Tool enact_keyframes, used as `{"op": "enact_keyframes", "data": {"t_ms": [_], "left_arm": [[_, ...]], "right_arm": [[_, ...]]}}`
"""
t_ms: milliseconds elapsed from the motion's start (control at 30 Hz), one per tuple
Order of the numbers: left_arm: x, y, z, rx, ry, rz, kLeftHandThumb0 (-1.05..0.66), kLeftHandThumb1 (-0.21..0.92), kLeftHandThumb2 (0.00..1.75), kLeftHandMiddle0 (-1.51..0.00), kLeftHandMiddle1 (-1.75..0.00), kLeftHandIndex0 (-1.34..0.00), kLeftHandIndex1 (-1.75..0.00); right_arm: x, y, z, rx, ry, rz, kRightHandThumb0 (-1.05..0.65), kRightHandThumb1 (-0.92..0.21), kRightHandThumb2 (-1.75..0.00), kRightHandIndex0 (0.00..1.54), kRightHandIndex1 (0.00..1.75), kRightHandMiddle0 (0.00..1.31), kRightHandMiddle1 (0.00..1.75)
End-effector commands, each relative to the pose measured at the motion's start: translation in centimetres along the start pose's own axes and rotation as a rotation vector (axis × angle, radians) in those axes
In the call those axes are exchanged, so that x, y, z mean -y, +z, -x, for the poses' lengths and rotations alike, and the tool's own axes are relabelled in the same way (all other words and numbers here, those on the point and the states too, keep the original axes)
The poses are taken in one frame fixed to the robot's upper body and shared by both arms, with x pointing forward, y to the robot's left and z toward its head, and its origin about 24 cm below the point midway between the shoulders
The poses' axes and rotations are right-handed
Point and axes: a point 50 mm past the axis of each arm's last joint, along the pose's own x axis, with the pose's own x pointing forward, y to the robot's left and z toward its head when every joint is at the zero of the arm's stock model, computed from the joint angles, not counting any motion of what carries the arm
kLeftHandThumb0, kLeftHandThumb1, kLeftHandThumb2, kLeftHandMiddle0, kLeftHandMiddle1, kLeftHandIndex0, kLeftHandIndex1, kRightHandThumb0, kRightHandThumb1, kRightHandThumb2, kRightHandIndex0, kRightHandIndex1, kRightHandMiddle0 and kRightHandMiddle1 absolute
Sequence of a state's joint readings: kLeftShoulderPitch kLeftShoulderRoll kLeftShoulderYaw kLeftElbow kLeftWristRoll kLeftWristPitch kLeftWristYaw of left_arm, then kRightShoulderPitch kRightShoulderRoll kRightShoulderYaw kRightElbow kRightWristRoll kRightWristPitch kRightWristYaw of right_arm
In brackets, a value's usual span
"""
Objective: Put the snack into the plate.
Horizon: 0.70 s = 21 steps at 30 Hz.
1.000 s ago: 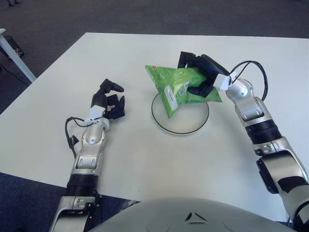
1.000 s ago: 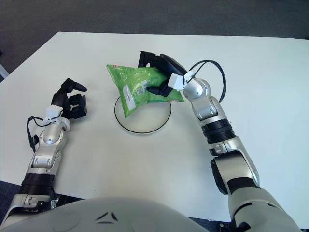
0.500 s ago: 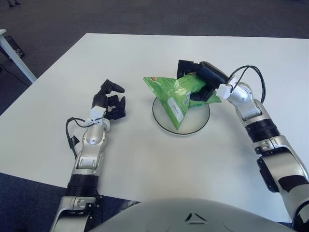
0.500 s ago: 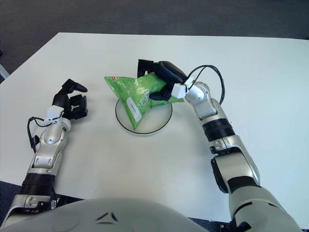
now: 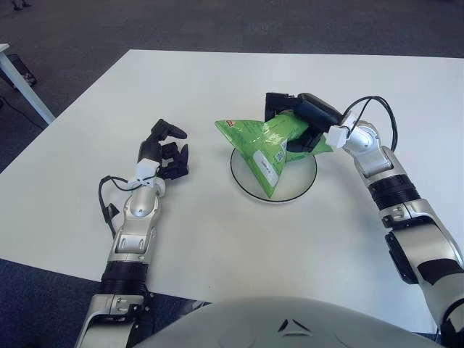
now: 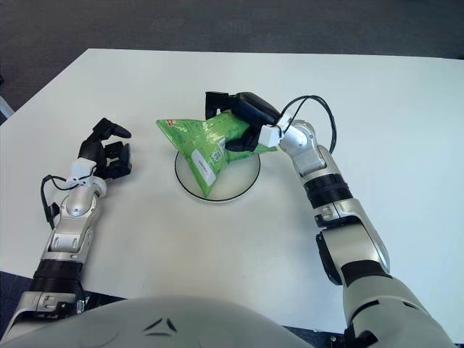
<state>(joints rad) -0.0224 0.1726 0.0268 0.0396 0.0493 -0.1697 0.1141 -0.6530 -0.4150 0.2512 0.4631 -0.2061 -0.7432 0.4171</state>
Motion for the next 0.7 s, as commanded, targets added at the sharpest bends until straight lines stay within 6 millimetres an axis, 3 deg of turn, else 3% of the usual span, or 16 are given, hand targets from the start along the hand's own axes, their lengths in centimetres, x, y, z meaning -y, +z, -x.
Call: {"op": "enact_keyframes", "data": {"t_ms": [0, 100, 233, 433, 667], "left_arm": [[1.76, -5.19, 4.68, -0.259, -0.002, 0.048, -0.43, 0.47, 1.12, -1.16, -1.75, -0.49, -1.75], [1.81, -5.13, 4.64, -0.256, 0.004, 0.052, -0.43, 0.46, 1.13, -1.16, -1.75, -0.50, -1.75], [1.85, -5.15, 4.57, -0.258, 0.000, 0.051, -0.44, 0.45, 1.14, -1.16, -1.75, -0.50, -1.75], [1.88, -5.15, 4.56, -0.259, -0.002, 0.043, -0.44, 0.45, 1.15, -1.16, -1.75, -0.51, -1.75], [1.99, -5.17, 4.57, -0.260, -0.007, 0.027, -0.44, 0.45, 1.15, -1.16, -1.75, -0.51, -1.75]], "right_arm": [[-0.78, -0.59, 0.43, -0.012, 0.061, -0.022, -0.33, -0.22, -1.43, 1.12, 1.74, 0.61, 1.75], [-0.87, -0.52, 0.47, 0.016, 0.109, -0.005, -0.45, -0.25, -1.39, 1.22, 1.74, 0.64, 1.75], [-0.95, -0.56, 0.54, 0.035, 0.146, 0.009, -0.52, -0.23, -1.42, 1.22, 1.75, 0.69, 1.75], [-1.00, -0.49, 0.49, 0.061, 0.168, 0.036, -0.54, -0.21, -1.45, 1.19, 1.75, 0.71, 1.75], [-0.75, -0.25, 0.58, 0.088, 0.193, 0.137, -0.50, -0.30, -1.33, 1.02, 1.75, 0.63, 1.75]]}}
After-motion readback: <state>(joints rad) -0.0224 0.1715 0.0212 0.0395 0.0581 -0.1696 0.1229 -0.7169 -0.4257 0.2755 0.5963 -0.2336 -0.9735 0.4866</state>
